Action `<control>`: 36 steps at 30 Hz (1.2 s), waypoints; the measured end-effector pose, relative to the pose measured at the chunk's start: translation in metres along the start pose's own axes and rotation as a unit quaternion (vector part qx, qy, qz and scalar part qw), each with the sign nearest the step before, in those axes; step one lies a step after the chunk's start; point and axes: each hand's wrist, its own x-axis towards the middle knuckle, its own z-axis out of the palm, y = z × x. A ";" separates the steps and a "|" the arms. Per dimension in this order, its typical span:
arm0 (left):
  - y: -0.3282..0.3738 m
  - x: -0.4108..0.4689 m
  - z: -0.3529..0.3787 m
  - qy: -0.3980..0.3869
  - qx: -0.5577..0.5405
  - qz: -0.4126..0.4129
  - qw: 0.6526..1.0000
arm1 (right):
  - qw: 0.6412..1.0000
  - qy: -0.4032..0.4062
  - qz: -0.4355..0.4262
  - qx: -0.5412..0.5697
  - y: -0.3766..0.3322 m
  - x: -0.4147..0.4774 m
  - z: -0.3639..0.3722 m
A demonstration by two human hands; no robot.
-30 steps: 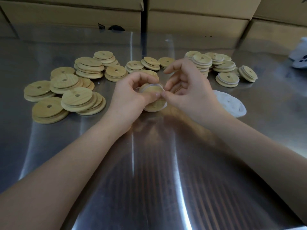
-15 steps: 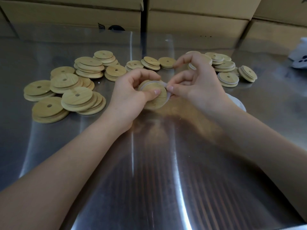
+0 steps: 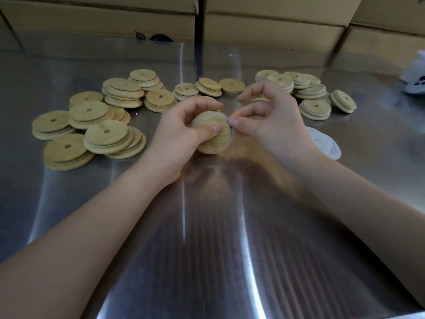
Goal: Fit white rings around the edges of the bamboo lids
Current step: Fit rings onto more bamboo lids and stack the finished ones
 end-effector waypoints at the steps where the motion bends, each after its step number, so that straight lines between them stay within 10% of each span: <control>1: 0.000 0.000 0.000 -0.002 0.000 0.000 1.000 | 1.000 0.007 -0.001 -0.001 0.000 0.000 0.000; 20: -0.003 0.003 0.001 -0.015 -0.073 -0.043 0.996 | 0.994 0.046 0.041 0.085 -0.001 0.004 -0.007; 36: -0.001 0.004 0.002 0.028 -0.152 -0.071 0.985 | 0.991 -0.074 0.084 0.074 0.007 0.001 -0.005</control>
